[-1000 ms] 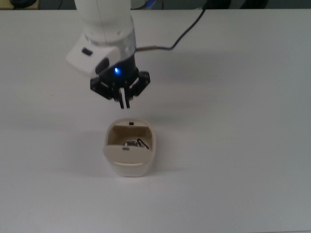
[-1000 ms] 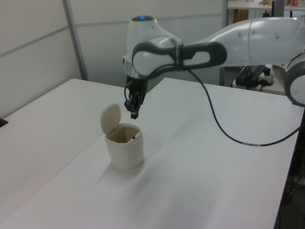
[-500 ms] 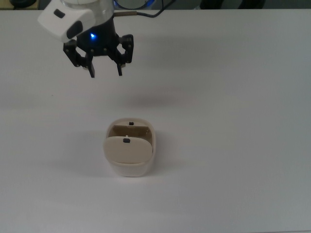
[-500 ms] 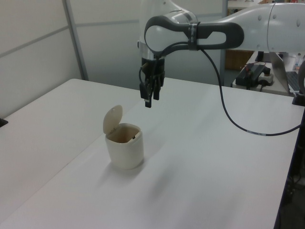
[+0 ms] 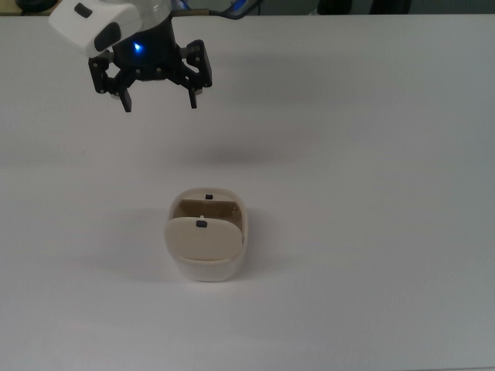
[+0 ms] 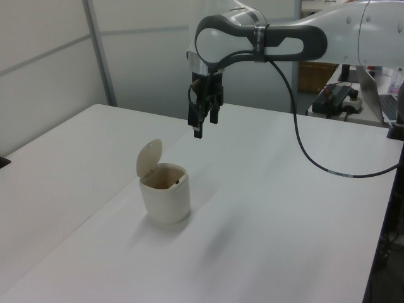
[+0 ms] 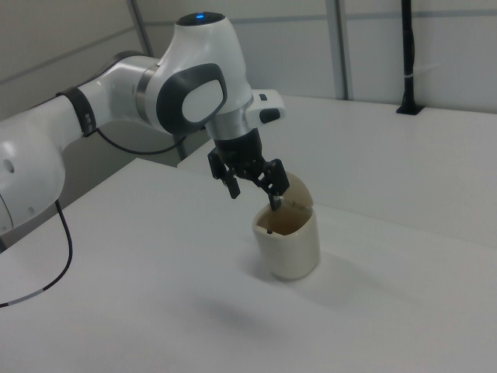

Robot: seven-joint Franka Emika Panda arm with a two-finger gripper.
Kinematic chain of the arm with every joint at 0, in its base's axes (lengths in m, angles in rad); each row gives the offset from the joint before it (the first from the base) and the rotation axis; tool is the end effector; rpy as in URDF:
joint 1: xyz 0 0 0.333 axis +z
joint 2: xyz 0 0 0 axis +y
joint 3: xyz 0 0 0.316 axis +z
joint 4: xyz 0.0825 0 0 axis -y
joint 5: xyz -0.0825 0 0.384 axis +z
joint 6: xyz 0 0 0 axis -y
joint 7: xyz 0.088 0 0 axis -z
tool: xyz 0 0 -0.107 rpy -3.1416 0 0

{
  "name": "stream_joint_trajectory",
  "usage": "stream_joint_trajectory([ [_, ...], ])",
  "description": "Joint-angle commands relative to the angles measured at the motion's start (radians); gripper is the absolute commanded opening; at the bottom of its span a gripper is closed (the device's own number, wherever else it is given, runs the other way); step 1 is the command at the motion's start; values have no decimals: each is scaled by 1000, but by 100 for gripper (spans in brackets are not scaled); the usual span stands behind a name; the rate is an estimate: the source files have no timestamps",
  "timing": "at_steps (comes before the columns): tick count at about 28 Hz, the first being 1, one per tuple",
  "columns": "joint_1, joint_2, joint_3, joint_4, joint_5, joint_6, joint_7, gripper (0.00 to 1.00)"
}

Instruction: Open the trash can

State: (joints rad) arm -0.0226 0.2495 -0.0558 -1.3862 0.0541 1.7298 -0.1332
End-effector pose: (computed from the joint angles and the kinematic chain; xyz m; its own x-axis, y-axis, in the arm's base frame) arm 0.6428 -0.0410 0.5783 0.9939 0.0495 0.0987 0.0524 -0.9982 -0.0273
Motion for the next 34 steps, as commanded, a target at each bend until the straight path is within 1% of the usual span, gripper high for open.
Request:
stream_joint_trajectory([
  [1, 6, -27, -10, -25, -7, -21, -16, 100],
  [7, 6, -27, -41, -25, -2, -22, -17, 100],
  [31, 7, -24, -32, -31, 3, -29, -17, 100],
  [34, 9, -23, -30, -33, 3, -56, -20, 100],
])
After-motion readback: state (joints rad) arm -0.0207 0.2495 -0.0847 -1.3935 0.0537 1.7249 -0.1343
